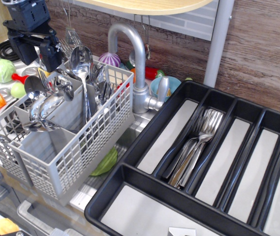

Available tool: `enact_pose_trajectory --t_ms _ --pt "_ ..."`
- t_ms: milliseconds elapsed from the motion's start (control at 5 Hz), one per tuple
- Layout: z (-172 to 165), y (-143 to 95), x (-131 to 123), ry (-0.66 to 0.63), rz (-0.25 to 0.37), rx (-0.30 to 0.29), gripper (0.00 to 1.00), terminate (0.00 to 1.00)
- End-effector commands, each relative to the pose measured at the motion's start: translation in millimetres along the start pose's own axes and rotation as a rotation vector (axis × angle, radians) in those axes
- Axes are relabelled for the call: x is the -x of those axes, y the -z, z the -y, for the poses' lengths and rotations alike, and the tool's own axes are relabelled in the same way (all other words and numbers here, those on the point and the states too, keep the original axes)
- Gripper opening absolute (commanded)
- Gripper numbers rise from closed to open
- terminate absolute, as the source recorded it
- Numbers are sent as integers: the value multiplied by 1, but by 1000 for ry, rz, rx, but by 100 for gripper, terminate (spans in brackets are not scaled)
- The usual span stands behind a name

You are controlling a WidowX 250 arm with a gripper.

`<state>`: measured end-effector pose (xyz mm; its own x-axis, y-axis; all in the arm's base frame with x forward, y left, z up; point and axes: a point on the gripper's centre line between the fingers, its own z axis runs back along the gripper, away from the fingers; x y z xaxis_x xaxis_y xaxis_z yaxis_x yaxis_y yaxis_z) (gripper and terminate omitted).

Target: Put fork from basket to tray

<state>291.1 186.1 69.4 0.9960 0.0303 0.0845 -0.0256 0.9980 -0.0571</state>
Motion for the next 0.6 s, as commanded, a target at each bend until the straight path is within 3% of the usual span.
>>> enact_pose_trajectory --t_ms 0,400 --pt "0 0 0 0 0 0 100 0" --pt "4 5 4 -17 27 6 100 0"
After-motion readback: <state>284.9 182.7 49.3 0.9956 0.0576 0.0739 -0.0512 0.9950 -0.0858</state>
